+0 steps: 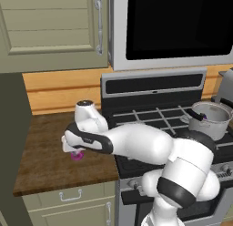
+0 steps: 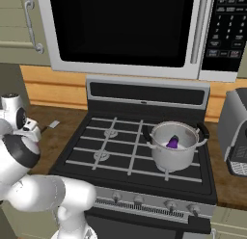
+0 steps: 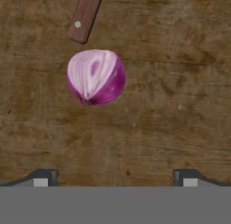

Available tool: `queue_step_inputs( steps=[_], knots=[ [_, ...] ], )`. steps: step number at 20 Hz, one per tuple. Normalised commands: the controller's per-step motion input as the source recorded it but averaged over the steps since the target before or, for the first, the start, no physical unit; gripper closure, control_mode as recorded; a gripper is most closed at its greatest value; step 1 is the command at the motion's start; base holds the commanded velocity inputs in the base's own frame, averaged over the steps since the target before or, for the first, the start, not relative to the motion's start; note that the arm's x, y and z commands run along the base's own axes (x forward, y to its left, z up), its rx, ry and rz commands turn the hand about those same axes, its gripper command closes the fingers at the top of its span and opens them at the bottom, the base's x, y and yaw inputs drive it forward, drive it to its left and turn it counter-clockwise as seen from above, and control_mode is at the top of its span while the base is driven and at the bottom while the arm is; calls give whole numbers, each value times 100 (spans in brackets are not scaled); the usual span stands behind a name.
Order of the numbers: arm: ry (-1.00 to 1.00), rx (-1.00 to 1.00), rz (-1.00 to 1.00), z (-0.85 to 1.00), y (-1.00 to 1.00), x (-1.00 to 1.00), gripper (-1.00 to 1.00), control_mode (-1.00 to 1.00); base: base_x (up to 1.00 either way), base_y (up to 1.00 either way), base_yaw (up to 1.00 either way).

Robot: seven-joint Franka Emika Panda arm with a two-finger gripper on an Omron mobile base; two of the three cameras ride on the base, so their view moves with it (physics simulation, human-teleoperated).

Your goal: Put the eggplant and onion in the pot. Retrieve the spatula and lightly stir the vegetables in the pot.

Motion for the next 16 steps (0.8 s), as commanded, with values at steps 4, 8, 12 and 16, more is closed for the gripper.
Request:
queue_step_inputs(
  steps=[4,8,12,16],
  knots=[
    [0,-3,-2,-28,27,31,-100,-100,0,0,0],
    [0,-1,-1,-29,15,23,-100,-100,0,0,0],
    [0,0,0,-24,3,19,-100,-100,0,0,0],
    [0,0,0,-24,0,23,-100,-100,0,0,0]
  ],
)
